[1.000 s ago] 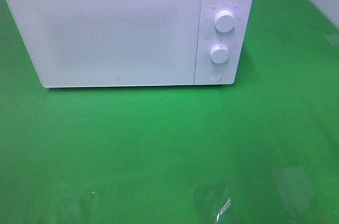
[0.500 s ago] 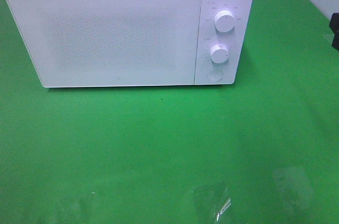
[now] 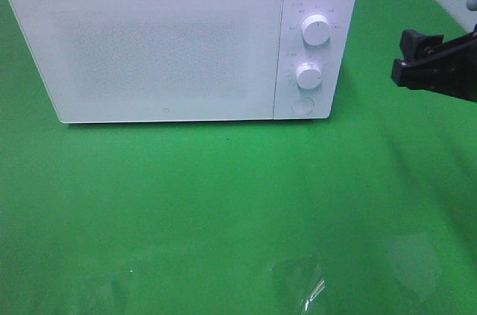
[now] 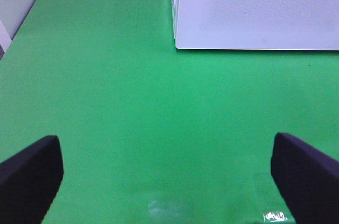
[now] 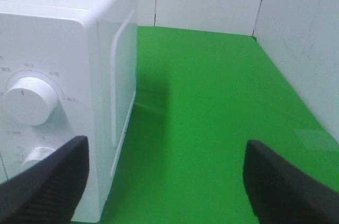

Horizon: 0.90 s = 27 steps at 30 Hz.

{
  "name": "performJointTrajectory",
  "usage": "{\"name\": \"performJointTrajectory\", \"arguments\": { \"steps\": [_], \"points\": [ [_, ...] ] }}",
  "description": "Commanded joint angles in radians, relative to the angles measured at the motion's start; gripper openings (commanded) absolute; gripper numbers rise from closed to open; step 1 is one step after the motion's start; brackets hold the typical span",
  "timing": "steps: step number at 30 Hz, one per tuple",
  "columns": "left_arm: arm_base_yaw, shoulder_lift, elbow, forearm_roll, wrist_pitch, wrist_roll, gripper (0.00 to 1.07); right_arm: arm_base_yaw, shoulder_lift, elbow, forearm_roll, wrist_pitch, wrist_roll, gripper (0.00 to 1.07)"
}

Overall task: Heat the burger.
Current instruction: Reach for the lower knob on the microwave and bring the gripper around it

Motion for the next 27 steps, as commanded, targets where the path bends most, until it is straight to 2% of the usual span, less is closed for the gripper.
{"name": "performJointTrajectory", "arguments": {
  "steps": [1, 4, 9, 11, 12, 17, 27],
  "points": [
    [0.003, -0.017, 0.000, -0.002, -0.011, -0.006, 1.00, 0.038, 0.015, 0.000, 0.044, -0.065, -0.018, 0.76],
    [0.003, -0.017, 0.000, -0.002, -0.011, -0.006, 1.00, 0.135, 0.076, 0.000, 0.129, -0.151, -0.018, 0.76],
    [0.003, -0.017, 0.000, -0.002, -0.011, -0.006, 1.00, 0.223, 0.141, 0.000, 0.219, -0.223, -0.018, 0.76],
    [0.003, -0.017, 0.000, -0.002, -0.011, -0.006, 1.00, 0.307, 0.204, -0.002, 0.302, -0.297, -0.017, 0.76],
    [0.003, -0.017, 0.000, -0.002, -0.011, -0.006, 1.00, 0.307, 0.204, -0.002, 0.302, -0.297, -0.017, 0.76],
    [0.003, -0.017, 0.000, -0.002, -0.011, -0.006, 1.00, 0.417, 0.275, -0.002, 0.391, -0.375, -0.010, 0.76],
    [0.003, -0.016, 0.000, -0.003, -0.011, -0.006, 1.00, 0.456, 0.329, -0.002, 0.416, -0.410, 0.085, 0.76]
  ]
}}
